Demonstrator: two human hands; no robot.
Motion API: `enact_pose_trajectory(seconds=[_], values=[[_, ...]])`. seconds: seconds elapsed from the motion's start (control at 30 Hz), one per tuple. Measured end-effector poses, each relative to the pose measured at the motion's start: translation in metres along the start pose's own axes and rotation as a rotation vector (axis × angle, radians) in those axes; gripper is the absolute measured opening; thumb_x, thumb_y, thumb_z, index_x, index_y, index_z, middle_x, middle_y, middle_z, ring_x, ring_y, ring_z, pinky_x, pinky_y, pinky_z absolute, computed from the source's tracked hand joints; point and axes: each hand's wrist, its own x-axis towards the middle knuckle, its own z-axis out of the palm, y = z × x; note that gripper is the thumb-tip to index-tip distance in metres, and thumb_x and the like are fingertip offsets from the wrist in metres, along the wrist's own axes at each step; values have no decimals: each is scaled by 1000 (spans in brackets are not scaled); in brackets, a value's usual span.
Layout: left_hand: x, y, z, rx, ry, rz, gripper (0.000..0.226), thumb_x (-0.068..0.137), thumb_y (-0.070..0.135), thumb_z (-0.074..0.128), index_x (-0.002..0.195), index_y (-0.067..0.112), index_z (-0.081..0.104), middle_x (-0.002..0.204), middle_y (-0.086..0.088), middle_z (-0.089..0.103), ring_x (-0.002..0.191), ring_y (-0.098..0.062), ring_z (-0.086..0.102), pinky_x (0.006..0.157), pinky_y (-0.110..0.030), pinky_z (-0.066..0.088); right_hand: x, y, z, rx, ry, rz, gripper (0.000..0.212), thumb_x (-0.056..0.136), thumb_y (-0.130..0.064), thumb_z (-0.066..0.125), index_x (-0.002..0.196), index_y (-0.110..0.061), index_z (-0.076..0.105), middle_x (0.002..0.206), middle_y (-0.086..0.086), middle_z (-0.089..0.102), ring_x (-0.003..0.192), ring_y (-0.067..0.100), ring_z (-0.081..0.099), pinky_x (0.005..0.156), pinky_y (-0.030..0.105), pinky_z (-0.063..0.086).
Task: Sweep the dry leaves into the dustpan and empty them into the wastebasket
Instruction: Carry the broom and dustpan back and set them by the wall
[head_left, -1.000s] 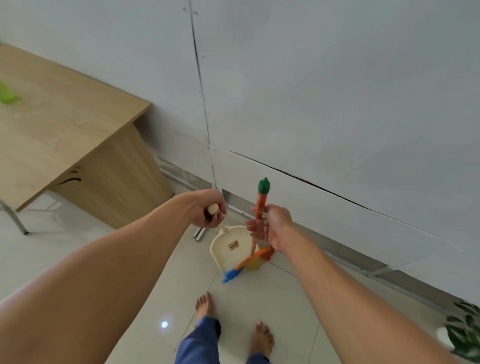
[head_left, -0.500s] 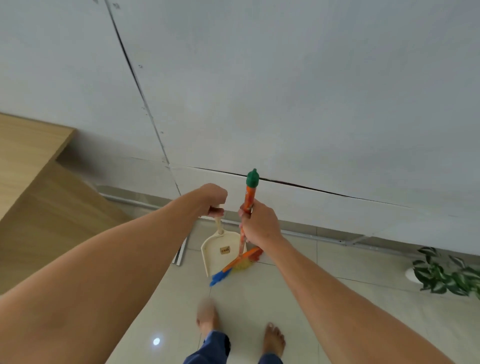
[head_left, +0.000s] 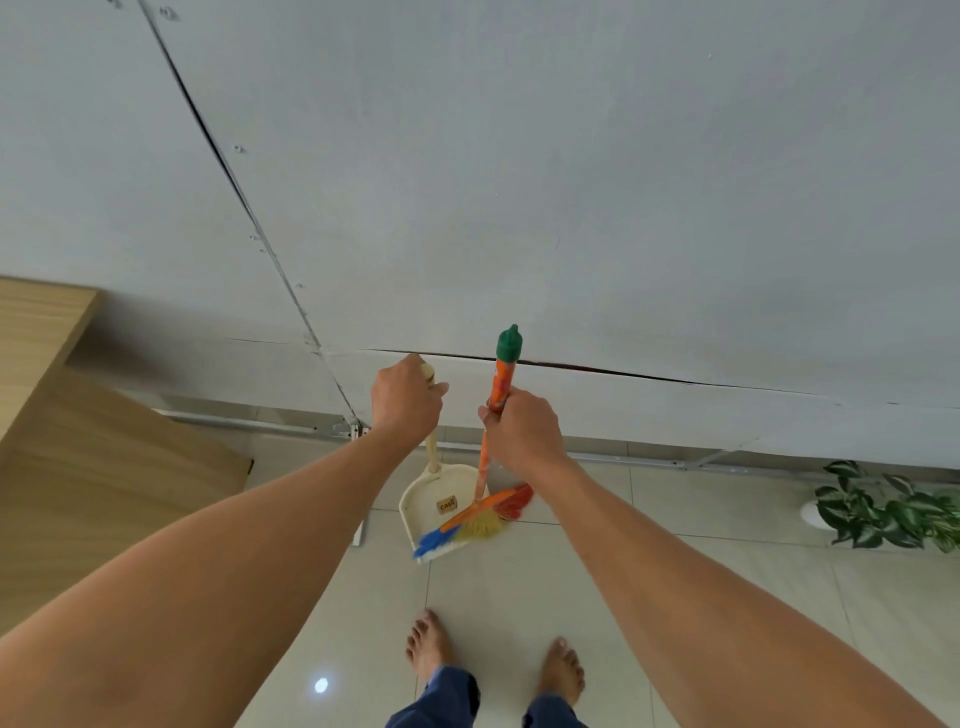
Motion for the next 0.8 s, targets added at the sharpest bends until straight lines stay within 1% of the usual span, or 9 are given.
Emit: enact_pose_trajectory(seconds=[0.13, 0.23, 0.33, 0.4, 0.43, 0.5, 0.6, 0.73, 0.8], values=[[5, 6, -8, 26, -18, 35, 33, 101, 32, 68, 117, 5, 62, 106, -14, 69, 94, -30, 61, 81, -39, 52, 7, -8, -10, -17, 49, -27, 22, 98, -32, 55, 106, -13, 61, 85, -6, 57, 77, 13, 58, 68, 24, 41], [9, 14, -15, 40, -26, 81, 32, 102, 31, 66, 119, 4, 61, 106, -14, 67, 99, -33, 63, 81, -38, 51, 15, -14, -19, -28, 95, -35, 25, 98, -35, 54, 107, -12, 60, 92, -3, 64, 79, 14, 58, 69, 25, 41], [16, 21, -14, 69, -48, 130, 30, 102, 30, 67, 118, 4, 62, 106, -13, 69, 94, -29, 63, 77, -37, 52, 27, -15, -18, -21, 69, 5, 29, 97, -37, 55, 110, -11, 60, 101, 1, 68, 81, 17, 65, 68, 26, 48], [21, 22, -11, 84, -68, 148, 31, 102, 30, 67, 121, 5, 62, 107, -13, 70, 88, -24, 57, 74, -34, 48, 36, -14, -12, 2, 36, 40, 29, 96, -38, 56, 109, -13, 60, 104, 2, 70, 83, 21, 70, 74, 30, 56], [24, 21, -9, 82, -77, 153, 32, 102, 30, 67, 121, 5, 62, 107, -12, 70, 87, -24, 57, 75, -34, 50, 41, -14, -7, 12, 26, 49, 29, 96, -38, 57, 109, -13, 60, 105, 2, 70, 83, 21, 71, 77, 32, 57], [32, 19, -3, 63, -97, 173, 32, 102, 32, 68, 120, 6, 63, 105, -12, 71, 88, -25, 60, 76, -35, 54, 53, -15, 2, 25, 17, 60, 30, 96, -38, 57, 113, -14, 61, 108, 1, 69, 84, 22, 71, 79, 34, 59], [45, 17, 9, -39, -80, 221, 31, 98, 31, 72, 114, 6, 65, 99, -10, 70, 86, -26, 61, 70, -33, 47, 73, -14, 20, 25, -37, 58, 30, 96, -36, 56, 117, -14, 61, 110, 2, 69, 87, 24, 71, 82, 38, 58], [63, 18, 22, -155, 25, 271, 21, 98, 18, 70, 112, 2, 69, 103, -13, 69, 86, -29, 66, 76, -41, 53, 99, -13, 41, 2, -56, 68, 21, 95, -32, 54, 106, -17, 61, 96, 4, 72, 80, 26, 72, 78, 41, 59], [69, 19, 24, -138, 56, 294, 19, 100, 15, 67, 112, 0, 70, 105, -15, 68, 84, -27, 63, 73, -37, 49, 111, -17, 45, -20, -38, 66, 14, 94, -28, 52, 96, -17, 59, 90, 5, 72, 76, 27, 72, 75, 40, 59]])
